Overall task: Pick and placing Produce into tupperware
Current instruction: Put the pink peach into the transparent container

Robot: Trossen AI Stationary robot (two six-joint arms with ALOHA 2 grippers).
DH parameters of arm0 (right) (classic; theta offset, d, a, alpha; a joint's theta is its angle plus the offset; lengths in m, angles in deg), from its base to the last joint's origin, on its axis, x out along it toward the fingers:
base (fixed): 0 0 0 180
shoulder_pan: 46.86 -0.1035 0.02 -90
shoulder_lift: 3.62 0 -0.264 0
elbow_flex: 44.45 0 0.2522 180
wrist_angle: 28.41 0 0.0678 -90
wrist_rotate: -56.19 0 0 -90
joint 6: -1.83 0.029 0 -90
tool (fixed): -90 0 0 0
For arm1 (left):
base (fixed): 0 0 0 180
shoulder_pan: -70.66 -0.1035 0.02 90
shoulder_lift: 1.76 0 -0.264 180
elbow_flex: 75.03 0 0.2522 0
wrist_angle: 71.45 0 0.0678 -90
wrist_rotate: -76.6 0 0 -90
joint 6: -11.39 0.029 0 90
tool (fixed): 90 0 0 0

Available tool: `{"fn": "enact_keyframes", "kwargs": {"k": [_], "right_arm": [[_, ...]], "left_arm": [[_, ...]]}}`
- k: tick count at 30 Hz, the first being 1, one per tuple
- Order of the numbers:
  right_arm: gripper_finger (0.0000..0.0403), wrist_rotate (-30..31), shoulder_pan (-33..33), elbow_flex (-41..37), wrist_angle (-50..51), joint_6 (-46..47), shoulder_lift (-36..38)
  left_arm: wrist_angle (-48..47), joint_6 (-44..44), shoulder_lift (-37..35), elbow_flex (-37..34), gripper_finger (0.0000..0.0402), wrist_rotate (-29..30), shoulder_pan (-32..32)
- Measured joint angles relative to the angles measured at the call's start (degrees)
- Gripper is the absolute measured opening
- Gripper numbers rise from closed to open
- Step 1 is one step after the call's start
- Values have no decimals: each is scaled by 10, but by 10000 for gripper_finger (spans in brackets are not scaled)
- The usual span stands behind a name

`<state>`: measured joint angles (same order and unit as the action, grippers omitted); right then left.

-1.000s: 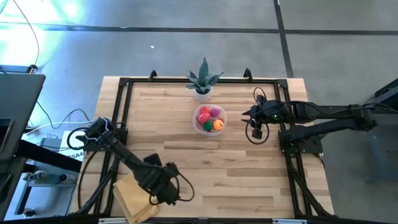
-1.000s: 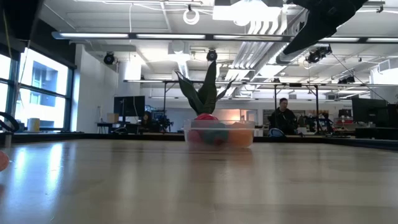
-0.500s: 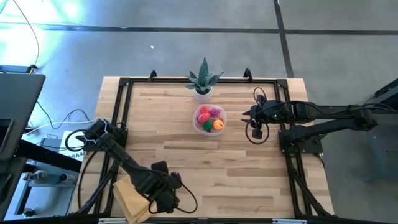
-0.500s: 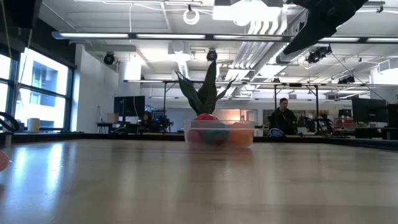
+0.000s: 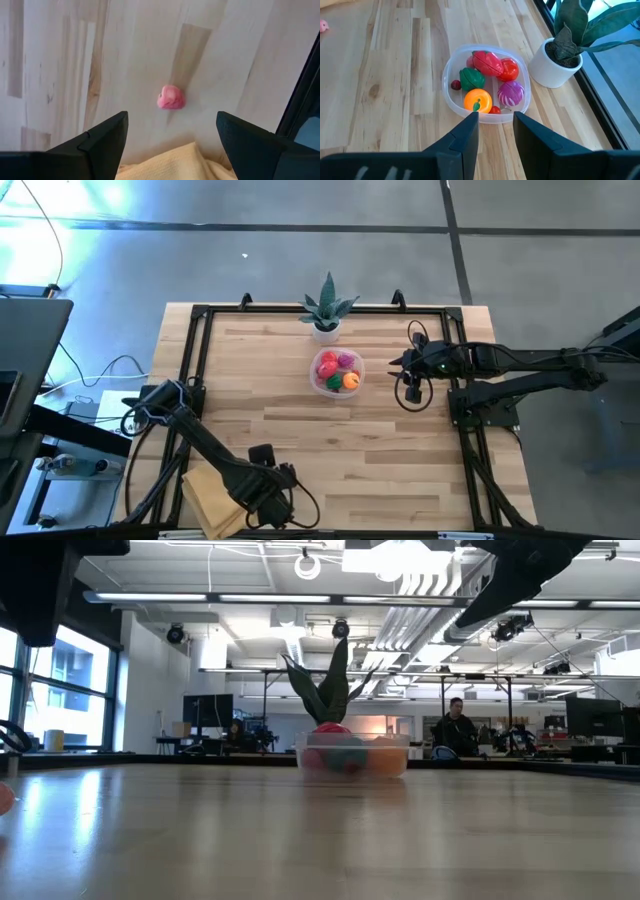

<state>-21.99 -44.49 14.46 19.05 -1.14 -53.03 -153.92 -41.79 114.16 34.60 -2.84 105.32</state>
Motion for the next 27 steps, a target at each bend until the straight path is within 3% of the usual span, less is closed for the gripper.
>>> {"fn": "enact_keyframes", "kwargs": {"k": [16, 23, 27], "right_arm": [[113, 0, 0, 0, 0, 0, 0], [113, 0, 0, 0, 0, 0, 0], [113, 0, 0, 0, -1, 0, 0]], "left_arm": [[31, -35, 13, -1, 292, -6, 8], [89, -56, 13, -82, 291, -58, 6], [82, -61, 7, -95, 291, -40, 2]]}}
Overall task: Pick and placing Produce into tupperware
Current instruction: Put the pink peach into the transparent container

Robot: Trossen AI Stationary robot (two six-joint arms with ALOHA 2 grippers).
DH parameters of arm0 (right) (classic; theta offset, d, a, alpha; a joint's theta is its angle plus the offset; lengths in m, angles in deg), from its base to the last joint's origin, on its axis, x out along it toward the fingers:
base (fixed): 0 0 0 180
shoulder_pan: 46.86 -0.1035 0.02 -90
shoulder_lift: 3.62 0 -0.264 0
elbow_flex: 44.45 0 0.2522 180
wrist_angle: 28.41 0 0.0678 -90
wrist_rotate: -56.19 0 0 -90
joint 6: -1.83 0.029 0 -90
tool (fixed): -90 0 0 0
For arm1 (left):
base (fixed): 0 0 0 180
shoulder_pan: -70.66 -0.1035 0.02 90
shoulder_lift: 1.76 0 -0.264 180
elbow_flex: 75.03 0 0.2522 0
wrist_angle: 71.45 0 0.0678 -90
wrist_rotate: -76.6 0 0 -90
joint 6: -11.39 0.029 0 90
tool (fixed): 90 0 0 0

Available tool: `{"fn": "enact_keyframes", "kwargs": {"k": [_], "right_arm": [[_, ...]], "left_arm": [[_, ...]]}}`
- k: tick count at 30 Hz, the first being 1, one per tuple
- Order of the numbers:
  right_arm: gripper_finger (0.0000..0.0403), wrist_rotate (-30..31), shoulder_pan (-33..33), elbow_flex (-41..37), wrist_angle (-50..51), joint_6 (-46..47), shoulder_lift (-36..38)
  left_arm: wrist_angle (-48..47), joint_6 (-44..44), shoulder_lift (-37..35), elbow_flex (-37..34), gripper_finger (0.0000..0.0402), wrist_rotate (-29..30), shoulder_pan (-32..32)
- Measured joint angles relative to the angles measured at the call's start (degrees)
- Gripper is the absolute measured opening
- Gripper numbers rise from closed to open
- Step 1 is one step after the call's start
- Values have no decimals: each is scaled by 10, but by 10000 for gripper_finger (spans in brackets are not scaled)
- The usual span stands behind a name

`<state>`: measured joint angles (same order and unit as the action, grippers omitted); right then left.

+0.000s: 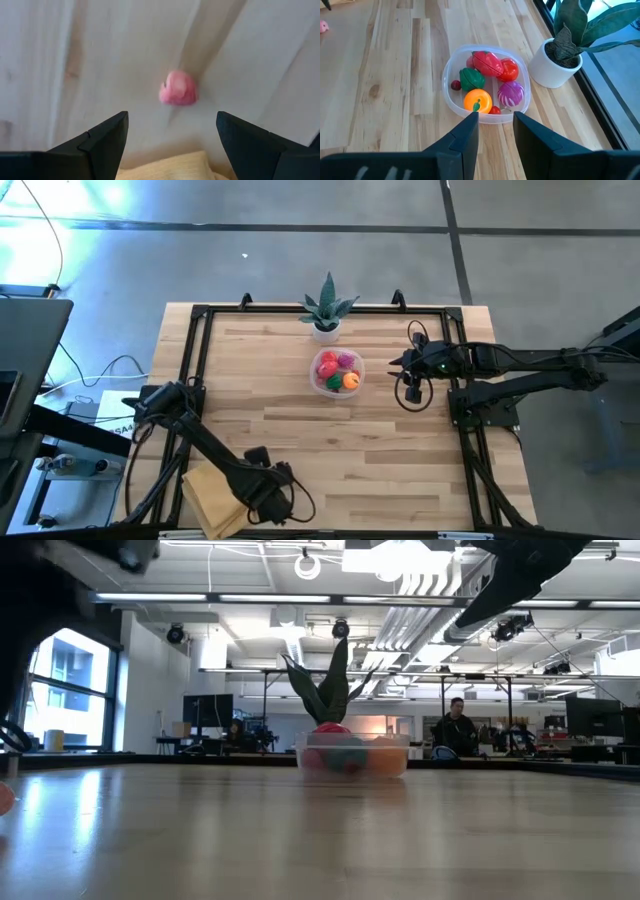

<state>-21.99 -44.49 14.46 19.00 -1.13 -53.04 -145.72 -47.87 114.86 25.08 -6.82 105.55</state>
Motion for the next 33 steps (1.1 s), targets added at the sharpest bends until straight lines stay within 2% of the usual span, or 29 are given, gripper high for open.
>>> {"fn": "enact_keyframes", "kwargs": {"k": [3, 8, 15, 22, 33], "right_arm": [[113, 0, 0, 0, 1, 0, 0], [113, 0, 0, 0, 0, 0, 0], [113, 0, 0, 0, 1, 0, 0], [113, 0, 0, 0, 0, 0, 0], [113, 0, 0, 0, 0, 0, 0]], "left_arm": [[3, 18, -5, 2, 291, 9, -1], [45, 45, 7, -7, 292, -22, -5], [39, 40, 7, -37, 292, -18, -24], [117, 57, 7, -63, 292, -30, -35], [114, 54, 7, -64, 292, -31, -40]]}}
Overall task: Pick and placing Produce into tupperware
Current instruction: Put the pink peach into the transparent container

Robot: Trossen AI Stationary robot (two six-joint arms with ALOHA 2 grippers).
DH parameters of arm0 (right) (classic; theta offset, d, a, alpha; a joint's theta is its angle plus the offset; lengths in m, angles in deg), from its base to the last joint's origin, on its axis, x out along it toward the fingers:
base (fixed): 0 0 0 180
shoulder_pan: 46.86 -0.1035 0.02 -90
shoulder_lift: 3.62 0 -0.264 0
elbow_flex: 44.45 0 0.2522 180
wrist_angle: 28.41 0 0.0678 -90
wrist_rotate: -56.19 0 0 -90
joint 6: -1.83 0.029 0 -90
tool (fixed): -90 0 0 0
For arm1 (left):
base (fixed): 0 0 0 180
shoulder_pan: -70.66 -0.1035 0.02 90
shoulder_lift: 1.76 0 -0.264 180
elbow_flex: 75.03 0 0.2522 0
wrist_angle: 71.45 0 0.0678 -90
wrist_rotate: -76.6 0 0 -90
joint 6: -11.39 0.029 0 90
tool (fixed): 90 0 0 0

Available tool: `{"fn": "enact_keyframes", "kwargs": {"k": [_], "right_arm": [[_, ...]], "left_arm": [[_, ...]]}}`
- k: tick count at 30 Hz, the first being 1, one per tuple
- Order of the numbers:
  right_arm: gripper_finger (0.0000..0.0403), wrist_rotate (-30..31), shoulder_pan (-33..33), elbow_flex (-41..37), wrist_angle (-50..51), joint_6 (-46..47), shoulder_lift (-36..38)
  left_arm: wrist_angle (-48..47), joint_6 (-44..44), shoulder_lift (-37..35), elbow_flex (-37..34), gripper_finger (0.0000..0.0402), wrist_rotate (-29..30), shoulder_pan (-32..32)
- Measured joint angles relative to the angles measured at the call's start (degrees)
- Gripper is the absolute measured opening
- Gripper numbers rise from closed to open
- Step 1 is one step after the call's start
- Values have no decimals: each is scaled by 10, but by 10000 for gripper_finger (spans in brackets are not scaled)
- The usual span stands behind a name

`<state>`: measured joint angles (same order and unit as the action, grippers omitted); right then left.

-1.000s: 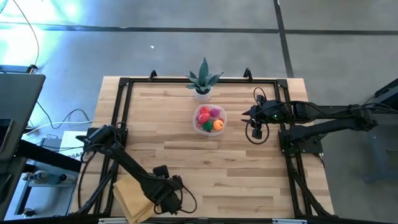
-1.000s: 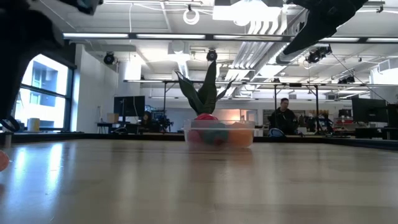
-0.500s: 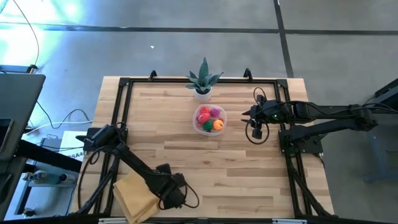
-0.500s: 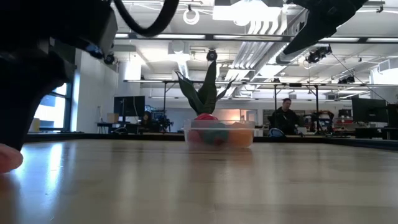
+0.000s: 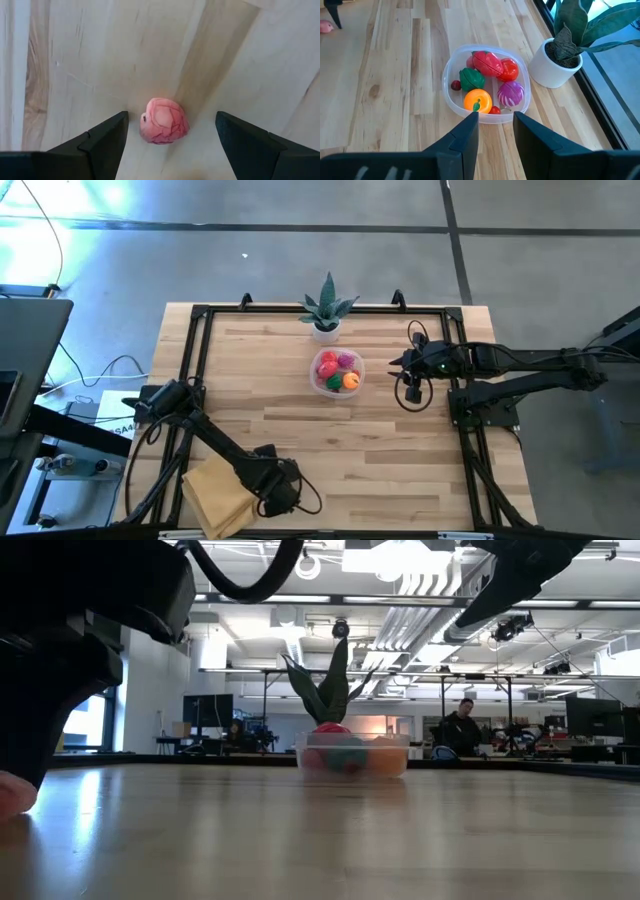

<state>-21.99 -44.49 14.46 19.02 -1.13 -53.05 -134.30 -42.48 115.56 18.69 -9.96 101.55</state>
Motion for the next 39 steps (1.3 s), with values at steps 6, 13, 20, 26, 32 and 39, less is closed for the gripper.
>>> {"fn": "enact_keyframes", "kwargs": {"k": [6, 13, 20, 26, 32, 39], "right_arm": [[113, 0, 0, 0, 0, 0, 0], [113, 0, 0, 0, 0, 0, 0], [113, 0, 0, 0, 0, 0, 0], [113, 0, 0, 0, 0, 0, 0], [113, 0, 0, 0, 0, 0, 0], [113, 0, 0, 0, 0, 0, 0]], "left_arm": [[-2, -4, 0, 0, 291, -1, -10], [-4, -20, 0, 0, 291, -13, -10], [-1, -36, -1, -6, 289, -21, -14], [-2, -38, -2, -9, 245, -25, -14], [-7, -46, -2, -10, 196, -33, -15], [-7, -51, -2, -10, 160, -38, -15]]}}
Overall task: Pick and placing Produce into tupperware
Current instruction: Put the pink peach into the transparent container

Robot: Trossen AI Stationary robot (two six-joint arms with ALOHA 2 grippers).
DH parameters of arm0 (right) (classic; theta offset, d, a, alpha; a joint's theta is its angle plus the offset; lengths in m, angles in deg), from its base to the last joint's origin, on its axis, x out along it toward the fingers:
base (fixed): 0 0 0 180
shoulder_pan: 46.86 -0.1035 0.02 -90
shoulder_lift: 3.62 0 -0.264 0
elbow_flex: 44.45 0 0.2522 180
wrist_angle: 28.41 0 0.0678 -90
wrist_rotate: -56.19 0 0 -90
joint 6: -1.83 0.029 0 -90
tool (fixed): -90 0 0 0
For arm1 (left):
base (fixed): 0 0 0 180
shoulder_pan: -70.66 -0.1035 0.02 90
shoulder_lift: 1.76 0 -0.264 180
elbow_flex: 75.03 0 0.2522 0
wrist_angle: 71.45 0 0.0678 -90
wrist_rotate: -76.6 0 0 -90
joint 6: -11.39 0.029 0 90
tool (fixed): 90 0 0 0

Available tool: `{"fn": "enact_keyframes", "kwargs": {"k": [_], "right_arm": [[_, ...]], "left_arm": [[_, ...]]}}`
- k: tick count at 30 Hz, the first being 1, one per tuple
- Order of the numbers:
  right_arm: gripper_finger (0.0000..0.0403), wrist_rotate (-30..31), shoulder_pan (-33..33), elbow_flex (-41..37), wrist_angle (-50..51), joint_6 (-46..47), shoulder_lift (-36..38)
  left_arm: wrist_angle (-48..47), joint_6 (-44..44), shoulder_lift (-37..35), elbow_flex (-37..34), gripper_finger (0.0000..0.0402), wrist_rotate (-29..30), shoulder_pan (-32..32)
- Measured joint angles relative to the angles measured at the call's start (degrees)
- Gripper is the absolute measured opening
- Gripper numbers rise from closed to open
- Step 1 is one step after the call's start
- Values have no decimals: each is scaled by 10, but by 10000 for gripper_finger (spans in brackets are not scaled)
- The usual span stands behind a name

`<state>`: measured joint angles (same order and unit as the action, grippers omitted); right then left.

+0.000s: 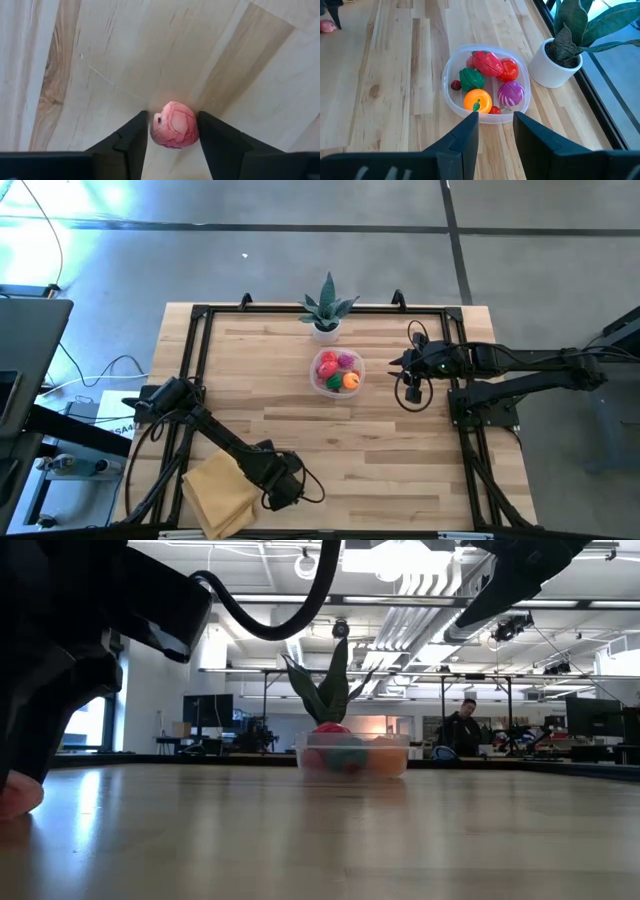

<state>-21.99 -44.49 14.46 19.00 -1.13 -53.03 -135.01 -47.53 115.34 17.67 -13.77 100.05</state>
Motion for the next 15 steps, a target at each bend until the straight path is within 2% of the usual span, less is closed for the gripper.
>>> {"fn": "enact_keyframes", "kwargs": {"k": [15], "right_arm": [[113, 0, 0, 0, 0, 0, 0]], "left_arm": [[2, 8, 1, 0, 118, 2, 1]]}}
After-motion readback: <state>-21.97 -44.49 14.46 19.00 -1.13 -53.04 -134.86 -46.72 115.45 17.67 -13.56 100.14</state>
